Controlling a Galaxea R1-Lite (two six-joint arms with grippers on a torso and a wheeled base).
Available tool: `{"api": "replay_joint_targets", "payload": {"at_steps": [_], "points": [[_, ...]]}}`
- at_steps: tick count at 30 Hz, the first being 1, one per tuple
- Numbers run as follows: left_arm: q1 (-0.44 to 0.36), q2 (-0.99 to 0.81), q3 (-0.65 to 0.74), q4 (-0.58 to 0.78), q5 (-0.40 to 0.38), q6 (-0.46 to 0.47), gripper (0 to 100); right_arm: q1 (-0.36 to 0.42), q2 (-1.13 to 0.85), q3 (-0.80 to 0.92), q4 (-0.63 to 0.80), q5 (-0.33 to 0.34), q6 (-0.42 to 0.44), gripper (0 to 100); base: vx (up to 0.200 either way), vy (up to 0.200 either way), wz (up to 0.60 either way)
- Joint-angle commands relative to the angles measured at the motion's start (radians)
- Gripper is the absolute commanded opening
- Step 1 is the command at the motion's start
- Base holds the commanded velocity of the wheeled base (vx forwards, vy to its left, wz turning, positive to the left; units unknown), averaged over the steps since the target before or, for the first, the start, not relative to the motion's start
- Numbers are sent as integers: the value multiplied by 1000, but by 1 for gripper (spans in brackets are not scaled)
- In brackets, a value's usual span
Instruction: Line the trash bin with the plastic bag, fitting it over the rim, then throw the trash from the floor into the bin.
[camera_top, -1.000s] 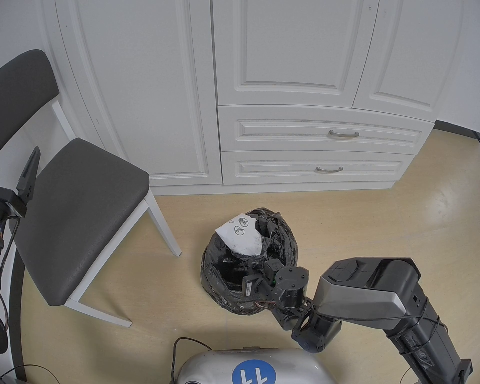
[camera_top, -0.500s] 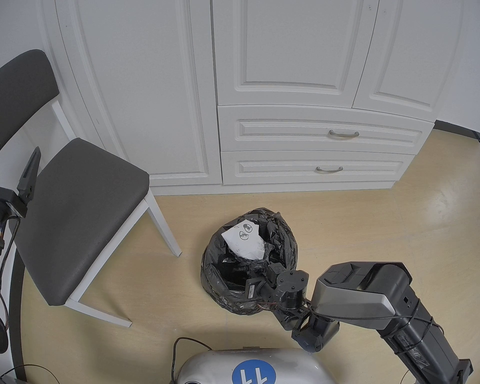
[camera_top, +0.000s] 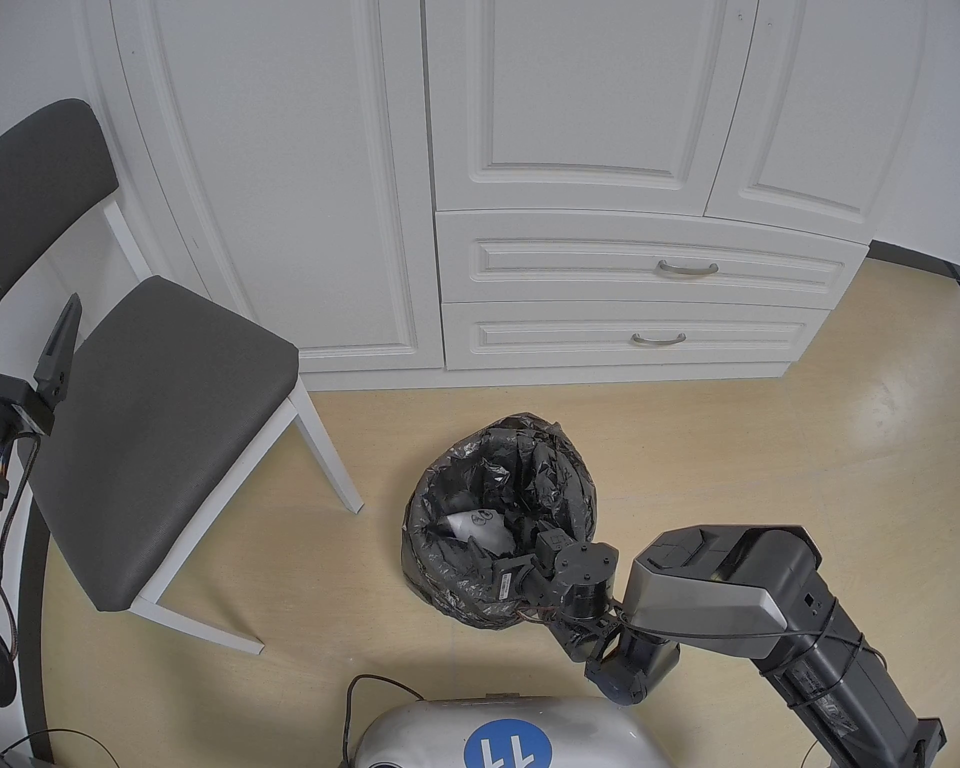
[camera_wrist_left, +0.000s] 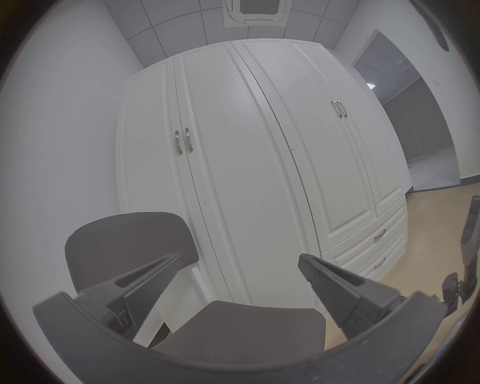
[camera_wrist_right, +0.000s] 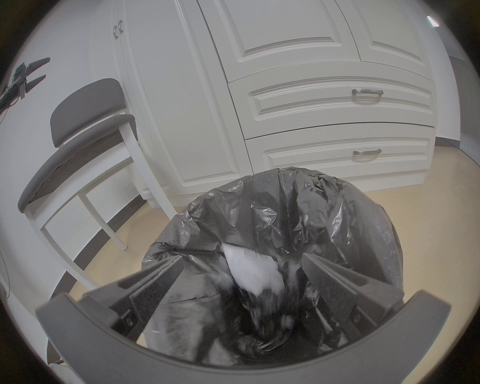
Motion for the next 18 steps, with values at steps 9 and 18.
{"api": "replay_joint_targets", "payload": {"at_steps": [9,18], "points": [[1,0,0,-1,0,0,100,-23,-150,94,4,3,-3,100,0,0,0],[-13,9,12,-4,0,-5,100,-86,-488,308,174,31,-123,100,0,0,0]]}}
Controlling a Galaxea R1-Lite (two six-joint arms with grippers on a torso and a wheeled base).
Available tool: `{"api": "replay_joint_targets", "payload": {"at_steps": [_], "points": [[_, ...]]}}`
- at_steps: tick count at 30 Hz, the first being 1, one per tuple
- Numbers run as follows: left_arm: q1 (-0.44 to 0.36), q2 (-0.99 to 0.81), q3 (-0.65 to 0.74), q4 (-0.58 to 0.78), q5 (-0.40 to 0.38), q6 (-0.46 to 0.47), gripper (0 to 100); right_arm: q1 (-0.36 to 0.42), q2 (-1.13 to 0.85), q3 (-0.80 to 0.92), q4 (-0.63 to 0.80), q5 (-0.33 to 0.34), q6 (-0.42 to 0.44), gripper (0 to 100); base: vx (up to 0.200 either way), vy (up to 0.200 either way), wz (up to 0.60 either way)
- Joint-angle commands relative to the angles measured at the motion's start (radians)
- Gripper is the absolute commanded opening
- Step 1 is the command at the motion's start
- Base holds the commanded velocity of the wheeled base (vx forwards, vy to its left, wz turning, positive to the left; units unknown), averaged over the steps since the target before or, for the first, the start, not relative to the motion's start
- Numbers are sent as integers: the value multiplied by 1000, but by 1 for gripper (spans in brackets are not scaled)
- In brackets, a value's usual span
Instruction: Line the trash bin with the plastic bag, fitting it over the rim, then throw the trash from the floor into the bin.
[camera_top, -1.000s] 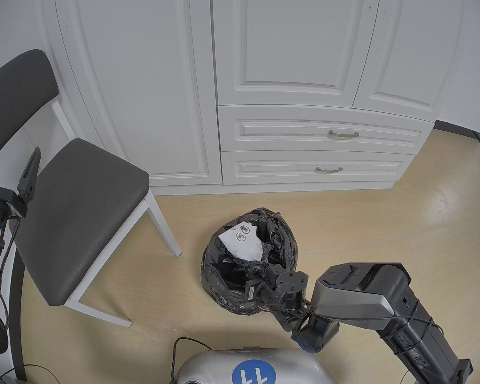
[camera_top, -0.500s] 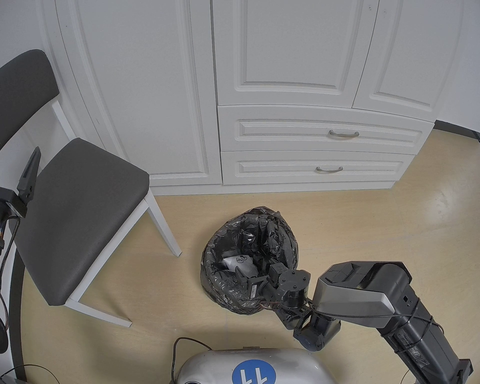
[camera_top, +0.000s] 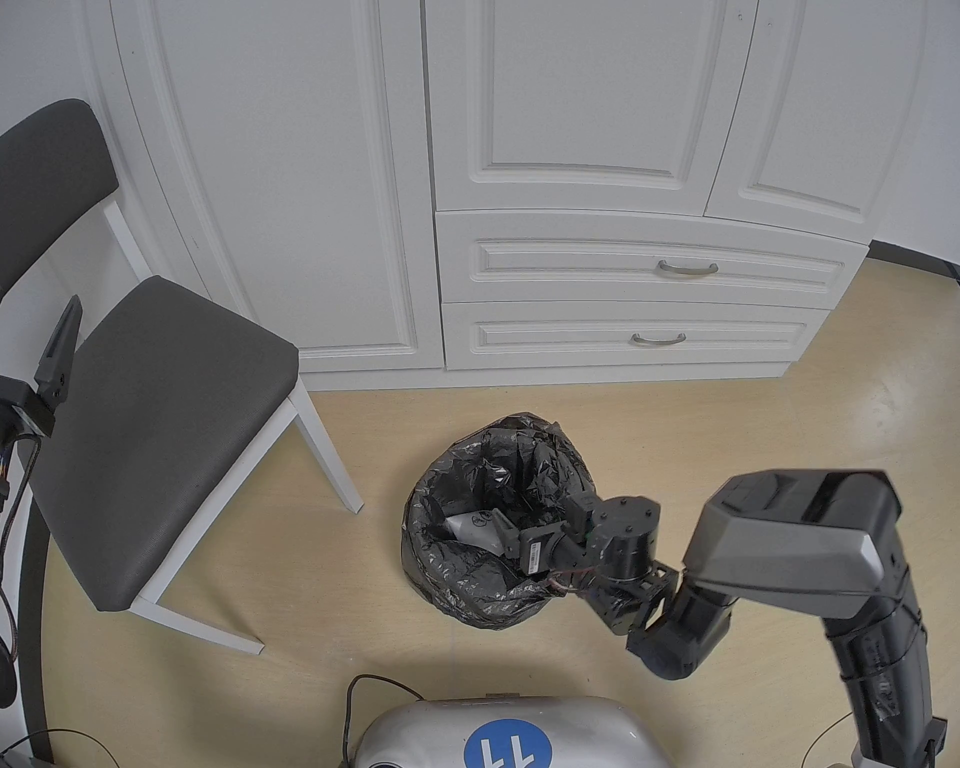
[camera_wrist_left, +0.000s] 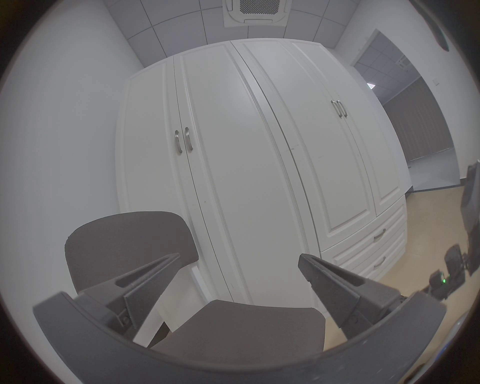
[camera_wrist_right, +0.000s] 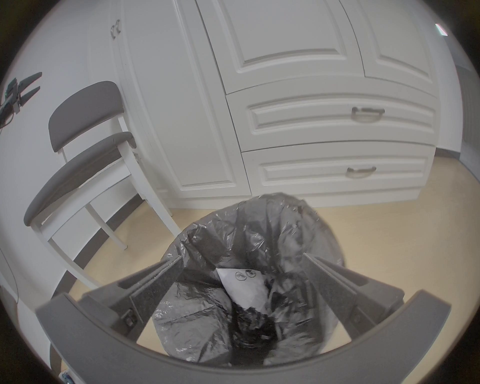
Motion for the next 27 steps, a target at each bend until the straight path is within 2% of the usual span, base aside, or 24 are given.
{"api": "replay_joint_targets", "payload": {"at_steps": [1,4,7,10,16,22,26,27], "points": [[-23,11,8,-8,0,-8,100,-61,-269,153,59,10,-100,100,0,0,0],[-71,13,15,-8,0,-49,100,-107,-384,239,53,16,-186,100,0,0,0],[-74,10,74,-8,0,-72,100,-150,-491,308,53,14,-226,100,0,0,0],[-77,5,127,-8,2,-93,100,-171,-571,380,51,17,-220,100,0,0,0],[-85,5,125,6,0,-261,100,-199,-721,492,11,-9,-223,100,0,0,0],[-43,-3,119,87,9,-371,100,-257,-993,593,48,-79,-232,100,0,0,0],[0,-67,108,95,0,-373,100,-265,-1161,611,102,-136,-232,100,0,0,0],[6,-113,100,104,-1,-373,100,-267,-1246,607,149,-176,-233,100,0,0,0]]}}
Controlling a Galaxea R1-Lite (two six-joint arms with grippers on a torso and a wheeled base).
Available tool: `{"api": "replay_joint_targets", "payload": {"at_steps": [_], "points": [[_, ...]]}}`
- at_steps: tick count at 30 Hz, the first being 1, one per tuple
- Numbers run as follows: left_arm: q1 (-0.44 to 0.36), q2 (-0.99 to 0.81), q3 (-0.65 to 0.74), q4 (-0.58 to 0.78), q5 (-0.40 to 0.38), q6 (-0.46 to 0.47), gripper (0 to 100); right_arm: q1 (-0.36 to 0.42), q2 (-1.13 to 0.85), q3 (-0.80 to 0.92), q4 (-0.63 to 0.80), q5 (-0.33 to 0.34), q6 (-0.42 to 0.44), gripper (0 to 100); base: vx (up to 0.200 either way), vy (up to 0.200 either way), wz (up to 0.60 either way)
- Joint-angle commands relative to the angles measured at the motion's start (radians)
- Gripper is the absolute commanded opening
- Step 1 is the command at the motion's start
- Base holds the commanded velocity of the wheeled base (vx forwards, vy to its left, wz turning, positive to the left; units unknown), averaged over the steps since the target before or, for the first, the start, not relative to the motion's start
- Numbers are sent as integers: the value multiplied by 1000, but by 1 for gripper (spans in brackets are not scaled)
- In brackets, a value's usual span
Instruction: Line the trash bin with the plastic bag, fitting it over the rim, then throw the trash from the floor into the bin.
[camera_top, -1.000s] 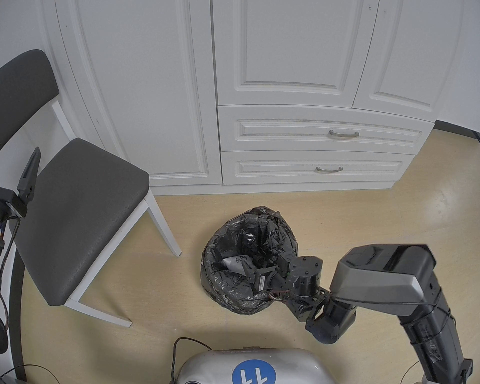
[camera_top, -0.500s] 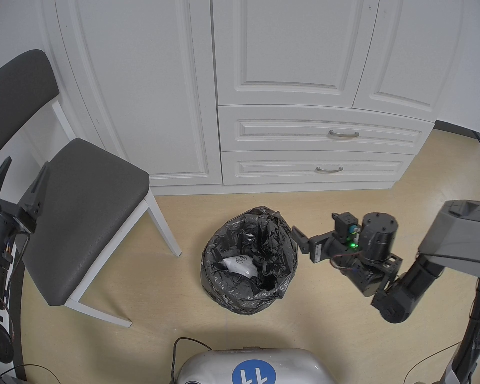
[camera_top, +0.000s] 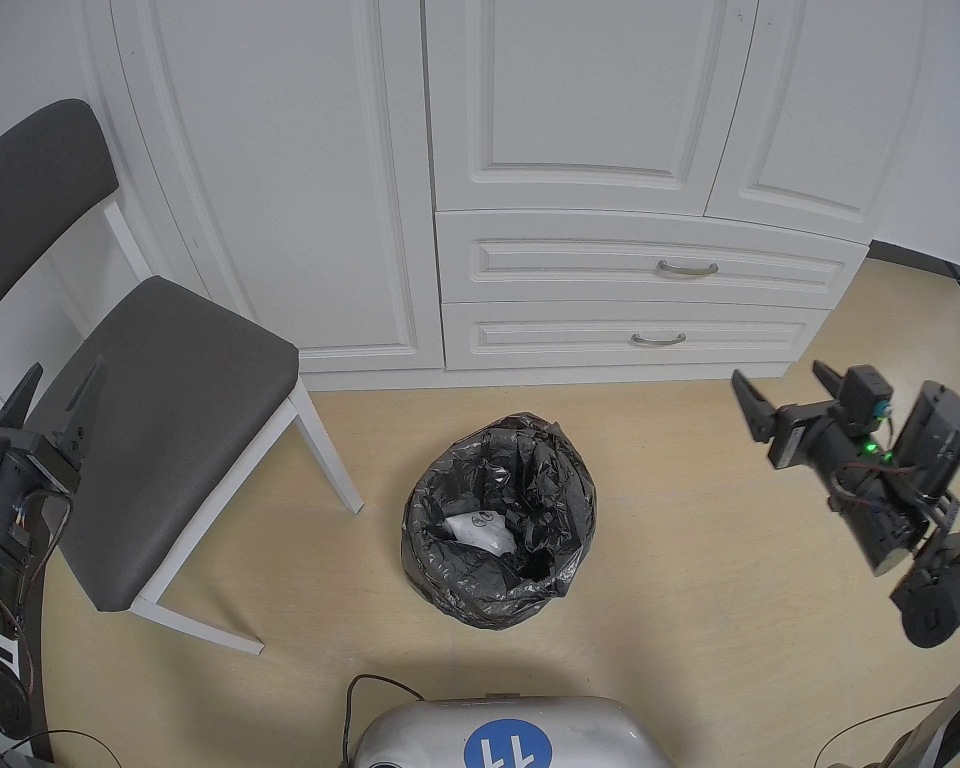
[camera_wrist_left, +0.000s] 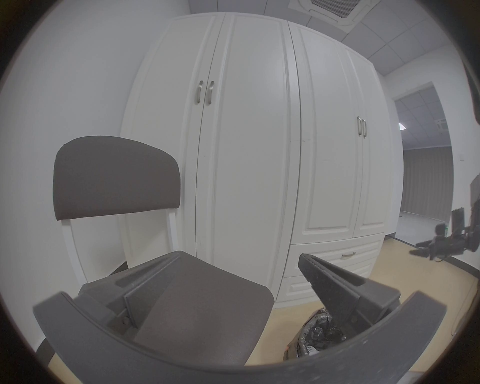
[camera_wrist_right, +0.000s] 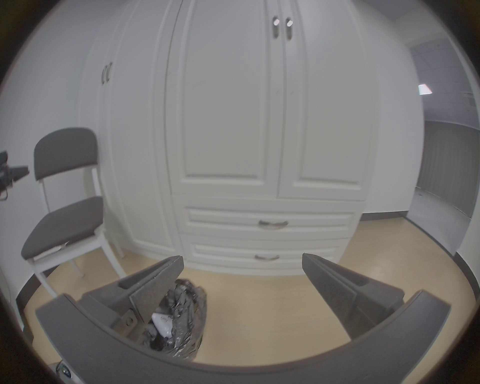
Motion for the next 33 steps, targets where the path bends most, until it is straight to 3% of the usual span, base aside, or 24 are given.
{"api": "replay_joint_targets", "payload": {"at_steps": [1,4,6,10,11,13,18,21,22,27,32,33], "points": [[58,-127,-20,47,-6,-38,100,-37,-391,54,118,-116,-10,100,0,0,0],[58,-231,-40,120,-6,-38,100,-77,-586,31,264,-194,-36,100,0,0,0],[58,-294,-57,189,-7,-38,100,-117,-684,22,336,-211,-36,100,0,0,0],[44,-466,-129,396,-9,-39,100,-258,-908,28,434,-208,-34,100,0,0,0],[44,-472,-132,405,-9,-39,100,-263,-916,29,439,-208,-36,100,0,0,0],[44,-597,-193,582,-9,-39,100,-322,-1054,52,520,-202,-34,100,0,0,0],[27,-811,-268,899,-7,-41,100,-339,-1290,71,702,-197,-27,100,0,0,0],[15,-868,-271,959,-7,-41,100,-348,-1345,72,753,-197,-14,100,0,0,0],[-2,-945,-271,1024,-6,-38,100,-378,-1428,84,828,-199,19,100,0,0,0],[-7,-1032,-254,1076,-4,-36,100,-413,-1562,133,936,-197,73,100,0,0,0],[-7,-1094,-218,1105,-6,-33,100,-422,-1609,198,951,-199,114,100,0,0,0],[-7,-1121,-198,1119,-6,-33,100,-424,-1609,212,949,-202,156,100,0,0,0]]}}
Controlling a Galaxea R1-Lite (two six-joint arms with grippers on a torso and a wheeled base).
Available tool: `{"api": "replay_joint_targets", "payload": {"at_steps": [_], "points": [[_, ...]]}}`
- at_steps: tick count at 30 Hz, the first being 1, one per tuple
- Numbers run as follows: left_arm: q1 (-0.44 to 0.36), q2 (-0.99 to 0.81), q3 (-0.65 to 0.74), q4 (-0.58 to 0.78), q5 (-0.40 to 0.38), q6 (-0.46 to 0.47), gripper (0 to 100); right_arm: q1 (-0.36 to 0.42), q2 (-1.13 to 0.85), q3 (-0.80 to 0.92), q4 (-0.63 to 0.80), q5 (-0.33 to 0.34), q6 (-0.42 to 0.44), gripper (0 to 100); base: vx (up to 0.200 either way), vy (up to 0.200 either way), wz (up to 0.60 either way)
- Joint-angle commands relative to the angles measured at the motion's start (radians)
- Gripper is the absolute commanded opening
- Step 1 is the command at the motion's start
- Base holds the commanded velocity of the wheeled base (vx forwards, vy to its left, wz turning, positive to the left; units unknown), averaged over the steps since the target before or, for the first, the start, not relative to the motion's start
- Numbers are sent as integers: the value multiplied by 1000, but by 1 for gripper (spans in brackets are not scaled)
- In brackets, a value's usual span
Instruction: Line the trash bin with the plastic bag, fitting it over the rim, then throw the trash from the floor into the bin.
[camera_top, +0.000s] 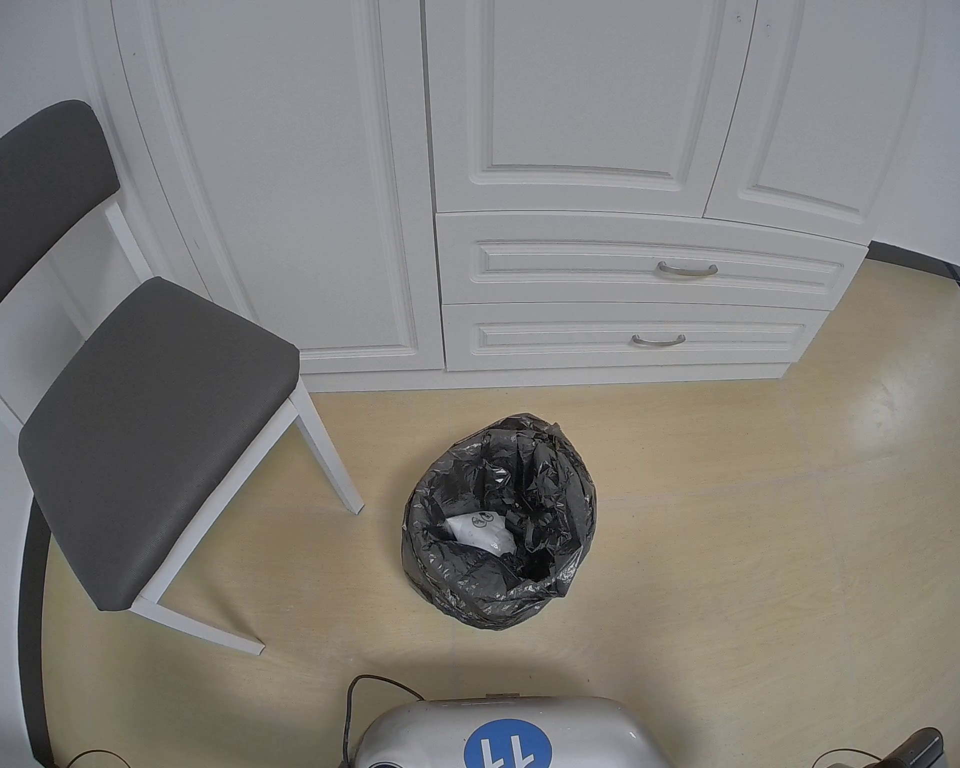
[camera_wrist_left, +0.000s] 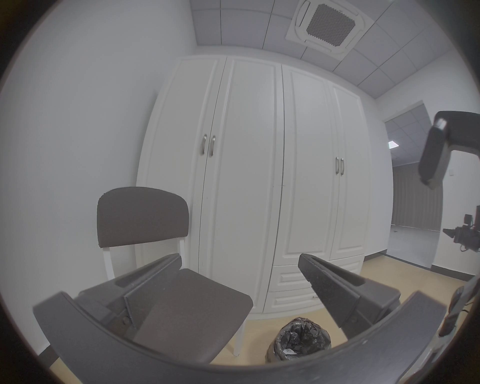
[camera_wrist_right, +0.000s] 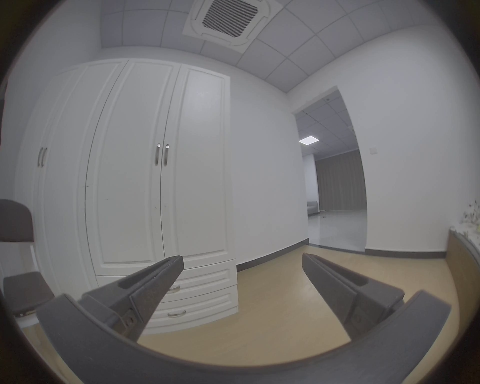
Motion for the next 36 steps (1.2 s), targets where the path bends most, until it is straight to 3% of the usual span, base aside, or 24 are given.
{"api": "replay_joint_targets", "payload": {"at_steps": [1,5,7,15,17,22,25,28,36], "points": [[-8,-164,39,44,0,2,100,-32,-130,67,24,-5,64,100,0,0,0],[-11,-184,91,37,9,5,100,-32,-130,83,31,7,75,100,0,0,0],[-16,-190,142,34,15,5,100,-32,-130,131,24,61,74,100,0,0,0],[-40,-225,223,48,12,17,100,-32,-130,179,27,136,71,100,0,0,0],[-62,-244,229,103,13,17,100,-32,-130,195,27,184,71,100,0,0,0],[-60,-256,263,142,18,20,100,-32,-130,222,30,196,57,100,0,0,0],[-60,-256,329,137,72,53,100,-32,-130,241,51,202,48,100,0,0,0],[-60,-256,351,169,118,74,100,-32,-130,241,97,200,45,100,0,0,0],[-59,-256,352,370,142,77,100,-34,-130,241,375,202,51,100,0,0,0]]}}
